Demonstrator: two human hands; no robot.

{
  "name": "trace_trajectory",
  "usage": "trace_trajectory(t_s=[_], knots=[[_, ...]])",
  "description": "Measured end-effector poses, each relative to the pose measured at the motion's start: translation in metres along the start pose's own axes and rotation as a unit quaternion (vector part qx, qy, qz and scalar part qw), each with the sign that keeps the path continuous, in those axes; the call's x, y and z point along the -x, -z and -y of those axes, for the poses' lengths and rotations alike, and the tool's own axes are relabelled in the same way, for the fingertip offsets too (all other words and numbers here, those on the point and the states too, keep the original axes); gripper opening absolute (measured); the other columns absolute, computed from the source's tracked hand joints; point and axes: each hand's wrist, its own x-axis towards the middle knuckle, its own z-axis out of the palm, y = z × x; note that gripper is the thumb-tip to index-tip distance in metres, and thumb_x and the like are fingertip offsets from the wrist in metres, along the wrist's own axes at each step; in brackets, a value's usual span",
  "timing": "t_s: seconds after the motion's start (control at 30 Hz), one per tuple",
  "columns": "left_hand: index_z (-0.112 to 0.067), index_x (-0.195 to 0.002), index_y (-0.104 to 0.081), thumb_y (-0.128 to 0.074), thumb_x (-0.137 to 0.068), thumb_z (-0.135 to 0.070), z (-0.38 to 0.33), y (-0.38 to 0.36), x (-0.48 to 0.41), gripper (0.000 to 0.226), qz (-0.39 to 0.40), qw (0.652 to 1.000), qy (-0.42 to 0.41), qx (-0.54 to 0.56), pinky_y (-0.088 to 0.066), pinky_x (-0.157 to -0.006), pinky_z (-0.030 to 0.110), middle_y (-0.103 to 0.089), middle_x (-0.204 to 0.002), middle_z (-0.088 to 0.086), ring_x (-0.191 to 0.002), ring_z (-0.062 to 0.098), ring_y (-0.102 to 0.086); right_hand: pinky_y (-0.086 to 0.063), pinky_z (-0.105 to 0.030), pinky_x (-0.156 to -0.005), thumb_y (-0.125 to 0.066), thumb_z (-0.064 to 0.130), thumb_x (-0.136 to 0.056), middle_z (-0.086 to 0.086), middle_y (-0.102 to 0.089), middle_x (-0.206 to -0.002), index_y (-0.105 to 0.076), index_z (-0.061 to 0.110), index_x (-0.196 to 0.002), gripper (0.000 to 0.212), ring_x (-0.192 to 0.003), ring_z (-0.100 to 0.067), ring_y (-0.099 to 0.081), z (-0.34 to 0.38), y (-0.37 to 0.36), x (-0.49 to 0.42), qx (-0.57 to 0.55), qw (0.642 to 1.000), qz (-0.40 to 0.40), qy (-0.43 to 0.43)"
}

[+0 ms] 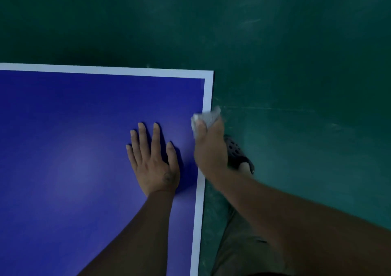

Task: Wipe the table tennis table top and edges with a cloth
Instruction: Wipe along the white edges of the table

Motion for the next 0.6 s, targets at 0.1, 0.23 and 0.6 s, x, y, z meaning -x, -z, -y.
trace_trajectory(t_s=[0.1,0.23,0.6], knots=[[-0.025,-0.168,-0.037,-0.047,-0.111,-0.039,0.001,-0.001,0.0,0.06,-0.003,1.0,0.004,-0.001,-0.017,-0.132,0.059,-0.021,-0.179,0.005,-0.167,0.028,-0.013,-0.035,-0.028,-0.123,-0.048,0.053,-0.108,0.007,-0.038,-0.169,-0.019,0.032,-0.17,0.071,-0.15,-0.011,-0.042,-0.03,-0.002,0.035,-0.009,1.0,0.008,-0.015],[-0.022,-0.167,-0.038,-0.05,-0.109,-0.035,-0.001,0.001,0.0,0.061,0.008,1.0,0.01,-0.004,-0.017,-0.132,0.059,-0.021,-0.179,0.007,-0.167,0.03,-0.014,-0.03,-0.013,-0.108,-0.045,0.048,-0.11,0.008,-0.039,-0.168,-0.021,0.032,-0.17,0.066,-0.147,-0.009,-0.046,-0.015,-0.013,0.02,-0.008,0.998,-0.033,-0.045],[-0.018,-0.167,-0.039,-0.048,-0.108,-0.031,-0.008,0.002,-0.014,0.061,0.009,0.995,0.094,-0.021,-0.017,-0.133,0.058,-0.024,-0.178,0.009,-0.166,0.032,-0.017,-0.054,-0.042,-0.106,-0.051,0.043,-0.112,0.009,-0.058,-0.141,-0.031,0.029,-0.165,0.059,-0.122,-0.016,-0.063,0.069,0.005,-0.066,-0.04,0.996,-0.068,0.029]])
